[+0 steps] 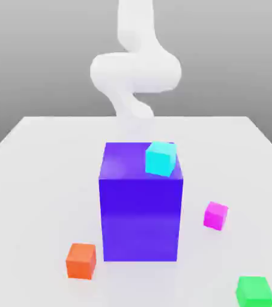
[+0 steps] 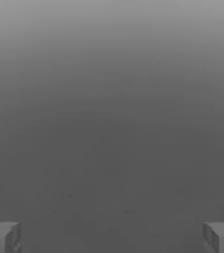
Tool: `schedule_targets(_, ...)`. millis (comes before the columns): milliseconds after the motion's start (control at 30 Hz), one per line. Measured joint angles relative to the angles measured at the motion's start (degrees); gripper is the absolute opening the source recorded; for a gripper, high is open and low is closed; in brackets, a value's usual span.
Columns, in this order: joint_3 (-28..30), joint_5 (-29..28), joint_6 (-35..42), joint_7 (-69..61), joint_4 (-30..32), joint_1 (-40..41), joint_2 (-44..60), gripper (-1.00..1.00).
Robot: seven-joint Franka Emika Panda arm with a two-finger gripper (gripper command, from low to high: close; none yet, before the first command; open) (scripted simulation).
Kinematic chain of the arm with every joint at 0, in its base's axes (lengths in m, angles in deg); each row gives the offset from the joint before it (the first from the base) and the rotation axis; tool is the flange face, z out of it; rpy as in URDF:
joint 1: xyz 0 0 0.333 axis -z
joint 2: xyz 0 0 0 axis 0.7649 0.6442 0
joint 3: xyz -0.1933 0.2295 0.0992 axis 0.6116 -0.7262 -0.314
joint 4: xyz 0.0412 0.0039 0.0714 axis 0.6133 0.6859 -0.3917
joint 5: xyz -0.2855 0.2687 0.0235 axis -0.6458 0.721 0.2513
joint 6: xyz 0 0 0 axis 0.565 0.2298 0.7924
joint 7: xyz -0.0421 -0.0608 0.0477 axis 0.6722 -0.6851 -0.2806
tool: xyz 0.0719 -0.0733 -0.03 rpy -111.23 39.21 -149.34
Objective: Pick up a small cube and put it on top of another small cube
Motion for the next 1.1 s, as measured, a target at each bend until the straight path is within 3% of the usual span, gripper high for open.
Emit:
schedule_targets(467, -7.4, 4.3, -21.6, -16.4, 25.0, -19.2, 25.8, 0.00)
schedule_targets(600, -11.3, 2.1, -30.6, -19.2, 32.4, -23.9, 37.4, 0.00)
schedule_targets(733, -6.7, -6.8, -38.4, -13.9, 32.4, -28.1, 47.6, 0.00)
schedule_targets(833, -0.9, -8.9, -43.6, -12.2, 31.3, -33.4, 53.9, 0.00)
schedule_targets(867, 0.3, -8.9, -45.1, -12.2, 31.0, -34.7, 55.8, -1.00)
schedule_targets(1100, 0.7, -9.2, -45.4, -11.9, 30.9, -35.1, 56.2, -1.00)
